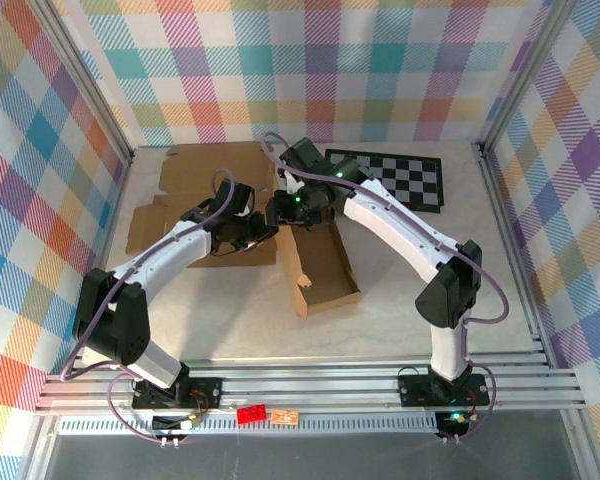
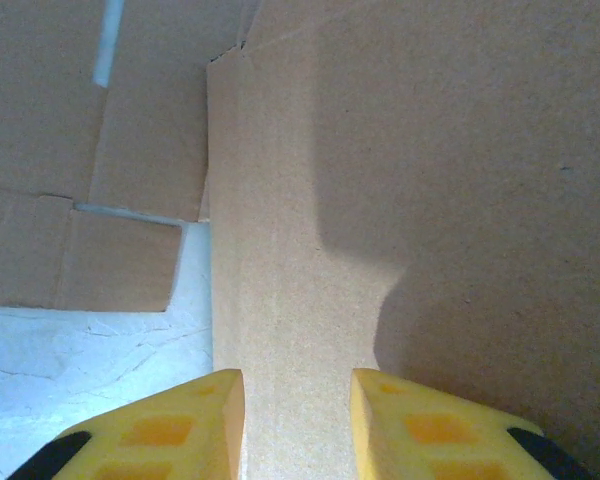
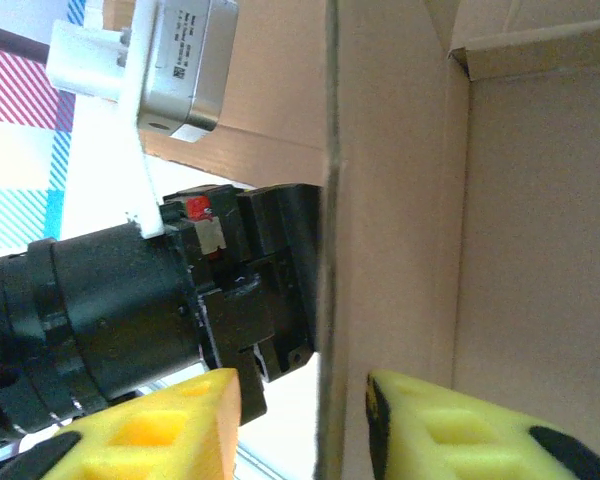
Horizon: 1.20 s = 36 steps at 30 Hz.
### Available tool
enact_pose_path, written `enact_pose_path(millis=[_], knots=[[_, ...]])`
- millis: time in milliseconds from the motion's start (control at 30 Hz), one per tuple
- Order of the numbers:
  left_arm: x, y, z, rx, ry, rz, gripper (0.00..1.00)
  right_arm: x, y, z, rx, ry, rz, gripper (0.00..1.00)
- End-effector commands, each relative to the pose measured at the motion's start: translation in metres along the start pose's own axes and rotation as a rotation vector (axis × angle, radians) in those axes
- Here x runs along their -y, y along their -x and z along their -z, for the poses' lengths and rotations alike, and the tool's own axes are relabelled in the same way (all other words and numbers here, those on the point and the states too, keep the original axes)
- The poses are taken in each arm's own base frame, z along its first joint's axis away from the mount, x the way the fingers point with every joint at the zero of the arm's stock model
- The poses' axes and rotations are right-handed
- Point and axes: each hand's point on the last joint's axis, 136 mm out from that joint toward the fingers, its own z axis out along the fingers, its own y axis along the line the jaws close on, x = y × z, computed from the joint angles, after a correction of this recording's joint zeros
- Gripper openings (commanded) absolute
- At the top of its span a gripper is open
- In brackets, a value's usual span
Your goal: Fold the paper box
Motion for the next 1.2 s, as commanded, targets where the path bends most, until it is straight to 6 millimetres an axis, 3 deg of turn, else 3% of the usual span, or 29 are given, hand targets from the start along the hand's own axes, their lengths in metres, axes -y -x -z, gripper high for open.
enact_pose_path(millis=[0, 133, 267, 433, 700, 1000, 1167], knots=[[0.006, 0.004, 0.007, 0.008, 0.007, -0.033, 0.33, 0.001, 0.002, -0.001, 0.006, -0.029, -0.034, 0.30], [0.008, 0.006, 0.014, 0.024, 0.014, -0.053, 0.37, 0.000, 0.009, 0.006, 0.050, -0.044, -0.072, 0.13], [0.012, 0.012, 0.033, 0.068, 0.030, -0.084, 0.40, -0.003, 0.021, 0.019, 0.133, -0.075, -0.125, 0.00], [0.012, 0.017, 0.068, 0.142, 0.071, -0.142, 0.44, 0.007, 0.035, 0.037, 0.256, -0.156, -0.248, 0.00], [-0.003, 0.014, 0.122, 0.249, 0.124, -0.206, 0.48, 0.029, 0.045, 0.074, 0.459, -0.305, -0.525, 0.00], [-0.025, 0.005, 0.162, 0.303, 0.196, -0.235, 0.48, 0.048, 0.038, 0.107, 0.644, -0.367, -0.881, 0.00], [-0.026, 0.002, 0.178, 0.307, 0.209, -0.277, 0.48, 0.061, 0.019, 0.118, 0.674, -0.434, -1.102, 0.00]])
